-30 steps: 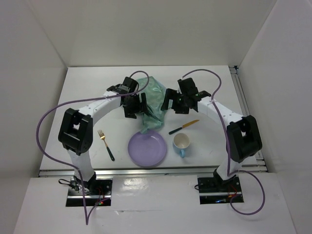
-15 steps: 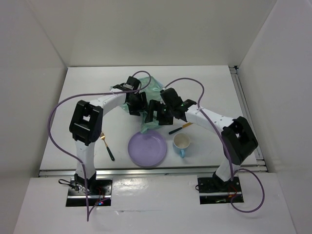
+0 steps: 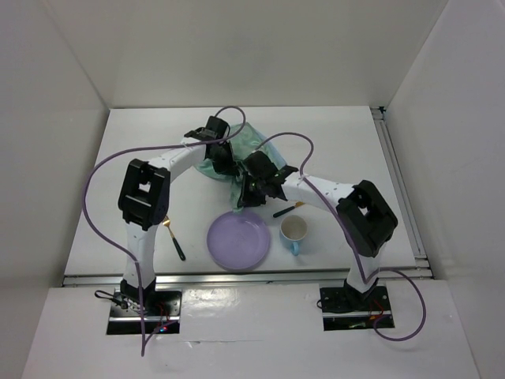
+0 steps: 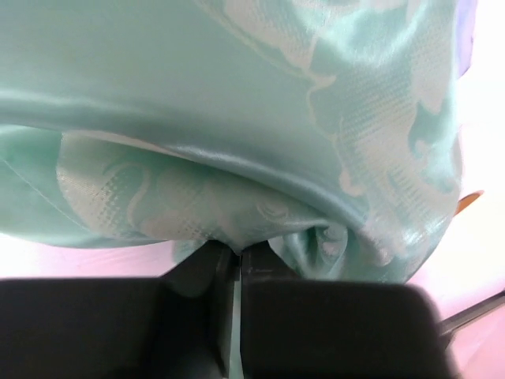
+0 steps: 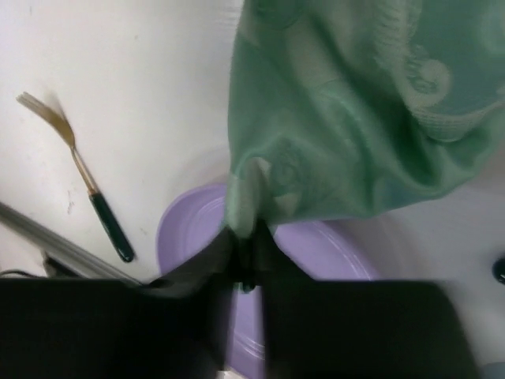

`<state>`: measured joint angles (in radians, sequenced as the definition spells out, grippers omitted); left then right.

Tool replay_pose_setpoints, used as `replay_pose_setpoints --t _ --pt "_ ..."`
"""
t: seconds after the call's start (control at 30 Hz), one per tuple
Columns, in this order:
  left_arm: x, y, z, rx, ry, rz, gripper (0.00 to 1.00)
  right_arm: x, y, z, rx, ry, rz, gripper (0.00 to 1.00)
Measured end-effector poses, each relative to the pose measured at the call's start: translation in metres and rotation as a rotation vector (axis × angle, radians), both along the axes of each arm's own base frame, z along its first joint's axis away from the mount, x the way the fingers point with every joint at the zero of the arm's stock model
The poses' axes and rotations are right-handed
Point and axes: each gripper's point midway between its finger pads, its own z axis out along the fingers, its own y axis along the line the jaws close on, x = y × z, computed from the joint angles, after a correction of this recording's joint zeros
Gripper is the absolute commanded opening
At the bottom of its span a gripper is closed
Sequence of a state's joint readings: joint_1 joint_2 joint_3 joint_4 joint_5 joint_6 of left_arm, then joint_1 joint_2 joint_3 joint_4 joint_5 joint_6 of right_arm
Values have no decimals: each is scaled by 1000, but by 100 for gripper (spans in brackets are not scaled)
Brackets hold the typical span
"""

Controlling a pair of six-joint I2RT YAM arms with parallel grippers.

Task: Set the dinner table for one person

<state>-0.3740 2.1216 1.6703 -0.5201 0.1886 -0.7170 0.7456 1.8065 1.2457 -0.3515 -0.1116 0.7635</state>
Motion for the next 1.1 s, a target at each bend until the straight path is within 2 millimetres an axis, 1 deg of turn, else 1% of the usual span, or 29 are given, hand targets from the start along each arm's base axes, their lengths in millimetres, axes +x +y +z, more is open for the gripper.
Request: replay_pose_setpoints --t 0.03,0.17,0.27,0.33,0.4,0.47,0.53,0.6,0.63,0.67,0.7,0.73,0.77,0.8,0.83,0.87,0.9,0.93,0.97,1.0,1.03,1.07,1.1 --pt "1 0 2 1 -2 -1 0 1 -1 -1 -8 -3 -8 0" --pt "11 2 14 4 -14 5 0 14 -4 5 -24 -29 -51 0" --pt "25 11 33 3 -39 26 0 27 -10 13 -37 -64 -73 0" --pt "37 24 47 3 -67 37 0 37 -25 16 -61 -81 -98 0" --pt "50 42 63 -4 -98 55 0 53 -51 21 -88 -99 -140 0" --pt "64 64 85 -18 -135 73 0 77 -84 32 -113 -129 -191 0" --pt "78 86 113 -28 -192 93 0 109 -121 51 -131 -185 -253 0" --pt "92 107 141 -40 -259 113 0 140 -152 76 -139 -249 -306 0" --pt "98 116 156 -51 -297 116 0 159 -168 95 -143 -300 -336 0" --pt "103 124 171 -67 -339 118 0 180 -184 121 -149 -369 -371 0" --pt "104 128 178 -75 -356 116 0 192 -192 139 -148 -418 -387 0" --pt "104 132 185 -89 -373 106 0 205 -199 163 -152 -486 -403 0" --pt "102 134 189 -100 -381 98 0 213 -204 182 -157 -545 -417 0" --pt "99 136 192 -109 -383 90 0 216 -207 199 -161 -600 -427 0" --pt "96 138 193 -106 -386 76 0 215 -210 208 -169 -637 -431 0" --pt "90 139 193 -106 -386 64 0 212 -213 214 -180 -671 -438 0" --pt "82 139 192 -99 -383 51 0 202 -219 211 -198 -689 -445 0" --pt "68 139 186 -92 -361 34 0 187 -225 201 -226 -684 -443 0" --pt "53 139 179 -90 -336 24 0 173 -231 191 -245 -682 -443 9" --pt "35 139 170 -82 -314 8 29 159 -238 176 -265 -671 -443 34" --pt "12 140 158 -75 -273 -4 48 142 -244 158 -288 -646 -436 74" --pt "-8 141 145 -66 -230 -17 65 126 -251 140 -312 -612 -435 83" --pt "-29 142 129 -61 -175 -18 76 114 -257 123 -337 -583 -429 90"
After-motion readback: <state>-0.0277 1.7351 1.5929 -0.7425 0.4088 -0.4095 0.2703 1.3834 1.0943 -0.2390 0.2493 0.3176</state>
